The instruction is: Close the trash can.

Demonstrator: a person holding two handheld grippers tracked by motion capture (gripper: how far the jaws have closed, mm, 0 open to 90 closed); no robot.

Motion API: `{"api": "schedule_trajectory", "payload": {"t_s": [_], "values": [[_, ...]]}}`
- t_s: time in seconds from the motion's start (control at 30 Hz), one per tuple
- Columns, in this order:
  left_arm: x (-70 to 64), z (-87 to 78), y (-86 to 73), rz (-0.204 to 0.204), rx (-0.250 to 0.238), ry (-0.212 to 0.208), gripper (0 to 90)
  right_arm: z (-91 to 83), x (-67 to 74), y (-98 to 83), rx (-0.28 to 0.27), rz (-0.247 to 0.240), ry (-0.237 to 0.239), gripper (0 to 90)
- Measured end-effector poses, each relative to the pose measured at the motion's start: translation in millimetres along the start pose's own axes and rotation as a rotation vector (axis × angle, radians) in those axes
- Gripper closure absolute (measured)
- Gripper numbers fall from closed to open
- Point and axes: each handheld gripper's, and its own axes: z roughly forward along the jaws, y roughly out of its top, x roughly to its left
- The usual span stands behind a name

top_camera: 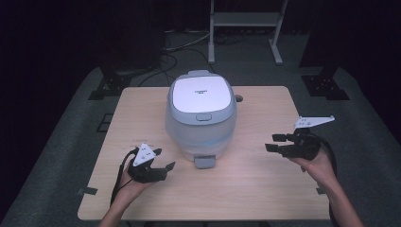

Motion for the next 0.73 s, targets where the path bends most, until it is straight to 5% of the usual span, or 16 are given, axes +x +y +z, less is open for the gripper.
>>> {"api": "schedule_trajectory", "payload": {"t_s": [0.73], "values": [[8.3, -11.5, -25.0, -0.074, -0.019, 0.041, 19.1, 2.3, -3.1, -38.4, -0.001, 0.040, -0.035, 35.1]]}}
